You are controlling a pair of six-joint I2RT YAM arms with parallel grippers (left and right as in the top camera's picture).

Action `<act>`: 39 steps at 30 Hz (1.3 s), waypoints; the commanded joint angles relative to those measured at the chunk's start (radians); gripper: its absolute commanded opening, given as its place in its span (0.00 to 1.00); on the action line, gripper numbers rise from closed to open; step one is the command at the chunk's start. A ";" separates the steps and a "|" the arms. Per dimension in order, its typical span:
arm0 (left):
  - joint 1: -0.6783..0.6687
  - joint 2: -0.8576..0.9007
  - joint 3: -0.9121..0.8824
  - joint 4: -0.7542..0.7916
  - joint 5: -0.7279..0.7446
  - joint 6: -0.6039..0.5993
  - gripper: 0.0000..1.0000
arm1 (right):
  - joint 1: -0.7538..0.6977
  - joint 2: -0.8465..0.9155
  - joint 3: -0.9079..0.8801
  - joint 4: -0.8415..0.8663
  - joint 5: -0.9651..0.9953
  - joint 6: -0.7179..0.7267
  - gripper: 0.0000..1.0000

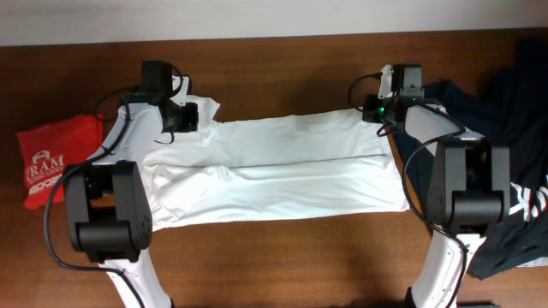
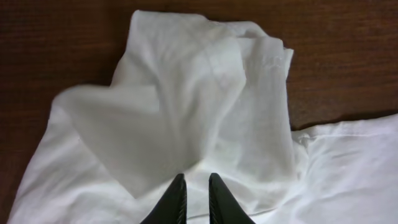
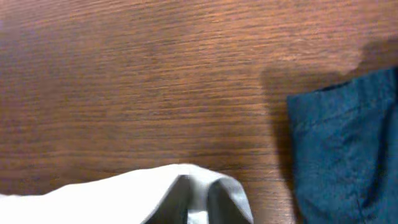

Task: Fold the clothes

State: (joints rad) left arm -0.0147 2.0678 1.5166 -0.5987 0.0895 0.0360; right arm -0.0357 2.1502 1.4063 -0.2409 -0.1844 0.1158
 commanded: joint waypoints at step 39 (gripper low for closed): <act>0.067 -0.168 0.180 -0.343 0.045 -0.003 0.00 | -0.040 -0.113 0.216 -0.586 0.043 0.019 0.04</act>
State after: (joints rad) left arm 0.0372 2.0182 1.6688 -0.8455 0.1276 0.0513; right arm -0.0666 2.1101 1.6028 -0.7883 -0.1612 0.1318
